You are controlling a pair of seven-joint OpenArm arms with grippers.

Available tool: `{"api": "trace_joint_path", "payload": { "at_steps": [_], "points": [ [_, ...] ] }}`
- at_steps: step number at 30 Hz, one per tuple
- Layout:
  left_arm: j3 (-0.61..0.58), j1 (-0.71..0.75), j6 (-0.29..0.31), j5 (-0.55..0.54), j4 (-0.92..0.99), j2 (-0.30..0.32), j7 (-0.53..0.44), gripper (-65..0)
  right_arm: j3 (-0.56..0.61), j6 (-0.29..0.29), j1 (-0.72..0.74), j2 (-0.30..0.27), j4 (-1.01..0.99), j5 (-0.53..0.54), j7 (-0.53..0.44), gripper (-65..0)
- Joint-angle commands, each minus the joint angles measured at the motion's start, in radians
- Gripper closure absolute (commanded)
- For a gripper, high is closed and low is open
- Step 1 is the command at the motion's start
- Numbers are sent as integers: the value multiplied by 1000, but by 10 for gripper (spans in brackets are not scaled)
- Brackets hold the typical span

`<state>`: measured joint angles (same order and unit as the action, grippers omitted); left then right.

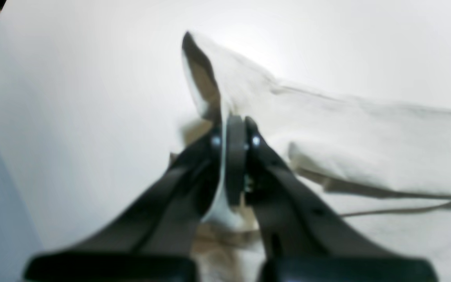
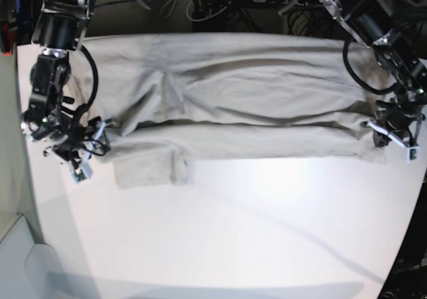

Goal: Layout the t-shirt on the table in an organized manner, then fold the t-shirt properly
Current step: 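Lift the hem with both grippers and fold it toward the collar, then pull the folded shirt with both grippers toward the robot, stretching it taut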

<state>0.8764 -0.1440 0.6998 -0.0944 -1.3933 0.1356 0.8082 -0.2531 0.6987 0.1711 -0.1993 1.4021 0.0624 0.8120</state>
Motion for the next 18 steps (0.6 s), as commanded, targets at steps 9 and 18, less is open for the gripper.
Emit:
{"api": "trace_joint_path", "payload": {
  "at_steps": [9, 18],
  "points": [
    [2, -16, -2, -12, -22, 19, -22, -1, -4, -1, 28, -19, -59, 9, -21, -259],
    [2, -15, -2, -12, -22, 19, -22, -1, -5, -1, 31, -22, -57, 9, -39, -15]
  ]
}}
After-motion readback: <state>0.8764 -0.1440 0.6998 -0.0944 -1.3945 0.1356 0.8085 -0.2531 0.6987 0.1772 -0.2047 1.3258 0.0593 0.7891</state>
